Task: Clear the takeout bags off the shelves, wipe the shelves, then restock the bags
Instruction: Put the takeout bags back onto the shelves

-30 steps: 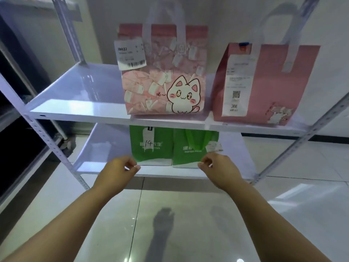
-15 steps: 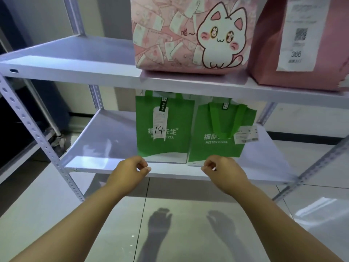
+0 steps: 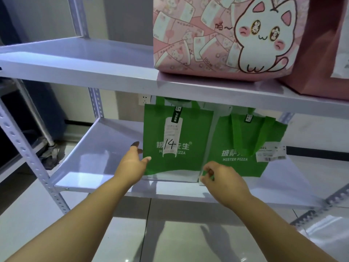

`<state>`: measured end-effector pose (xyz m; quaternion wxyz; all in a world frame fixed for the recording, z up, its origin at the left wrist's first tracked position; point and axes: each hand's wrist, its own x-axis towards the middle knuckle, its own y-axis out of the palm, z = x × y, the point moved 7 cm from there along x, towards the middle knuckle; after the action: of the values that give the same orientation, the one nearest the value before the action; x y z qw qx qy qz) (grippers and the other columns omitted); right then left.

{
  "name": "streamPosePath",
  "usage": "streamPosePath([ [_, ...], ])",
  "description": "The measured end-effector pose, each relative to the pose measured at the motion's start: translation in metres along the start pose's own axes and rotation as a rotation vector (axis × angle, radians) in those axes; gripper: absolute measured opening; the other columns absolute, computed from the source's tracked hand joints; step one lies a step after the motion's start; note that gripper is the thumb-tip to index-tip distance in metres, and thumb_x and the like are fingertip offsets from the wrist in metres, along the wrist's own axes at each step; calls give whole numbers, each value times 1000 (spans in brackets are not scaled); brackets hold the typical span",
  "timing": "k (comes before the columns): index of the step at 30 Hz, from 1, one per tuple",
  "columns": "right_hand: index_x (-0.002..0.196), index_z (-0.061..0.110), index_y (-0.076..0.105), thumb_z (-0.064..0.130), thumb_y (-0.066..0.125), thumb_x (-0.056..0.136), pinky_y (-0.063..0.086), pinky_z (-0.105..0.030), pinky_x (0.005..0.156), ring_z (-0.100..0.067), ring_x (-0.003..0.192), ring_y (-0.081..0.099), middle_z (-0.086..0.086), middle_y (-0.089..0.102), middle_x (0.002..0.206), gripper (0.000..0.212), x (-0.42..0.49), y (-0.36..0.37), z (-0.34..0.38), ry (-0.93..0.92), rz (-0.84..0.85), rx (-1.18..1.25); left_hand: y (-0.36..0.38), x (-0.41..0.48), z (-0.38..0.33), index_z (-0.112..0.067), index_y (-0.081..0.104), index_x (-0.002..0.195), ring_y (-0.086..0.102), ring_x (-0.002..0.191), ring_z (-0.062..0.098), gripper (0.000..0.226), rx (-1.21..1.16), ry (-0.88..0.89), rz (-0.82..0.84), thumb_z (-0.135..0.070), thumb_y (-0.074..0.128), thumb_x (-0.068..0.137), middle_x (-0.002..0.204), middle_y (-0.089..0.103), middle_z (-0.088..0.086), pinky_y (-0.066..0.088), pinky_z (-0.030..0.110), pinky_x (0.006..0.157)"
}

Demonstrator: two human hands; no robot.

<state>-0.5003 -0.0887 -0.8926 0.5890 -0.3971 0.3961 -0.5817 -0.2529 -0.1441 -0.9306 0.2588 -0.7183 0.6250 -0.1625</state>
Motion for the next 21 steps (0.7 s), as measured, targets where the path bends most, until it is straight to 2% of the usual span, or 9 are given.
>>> streamPosePath([
  [4,119,25,53,38,53,91,48,-28,69,-16,84,58,8,62,97,31,3,12,0,17,33,-22,2,11,3,-16,52,125,57,100,24,33,21,-19,16,-22,56,93,118,62,4,43,30,81],
  [7,119,24,52,37,53,91,48,-29,70,-17,85,59,7,62,95,31,8,18,-1,60,49,-9,-1,17,5,-12,62,112,58,93,25,22,58,-6,2,-20,55,93,109,67,7,42,29,79],
  [12,112,17,53,34,54,91,49,-31,65,-21,78,59,1,61,86,27,16,25,-2,140,86,-18,-7,10,16,-10,54,94,56,79,32,14,59,11,-51,-22,49,95,89,63,14,44,36,68],
  [16,113,13,49,35,57,90,46,-31,66,-23,82,58,-2,59,91,32,22,29,5,169,106,19,-18,0,33,-14,56,106,60,87,33,15,-36,64,-47,-19,46,96,97,65,11,54,49,77],
  [19,123,12,44,35,59,89,50,-36,78,-26,94,59,-6,60,108,43,25,38,11,179,132,78,-27,-7,45,-22,56,105,63,92,29,14,-65,70,-38,-21,46,96,100,67,5,55,48,78],
  [21,124,12,43,33,58,90,50,-39,84,-27,99,59,-8,60,115,43,24,46,15,174,165,113,-31,-15,48,-24,56,105,64,93,26,14,-85,77,-38,-20,46,96,101,68,1,55,48,79],
])
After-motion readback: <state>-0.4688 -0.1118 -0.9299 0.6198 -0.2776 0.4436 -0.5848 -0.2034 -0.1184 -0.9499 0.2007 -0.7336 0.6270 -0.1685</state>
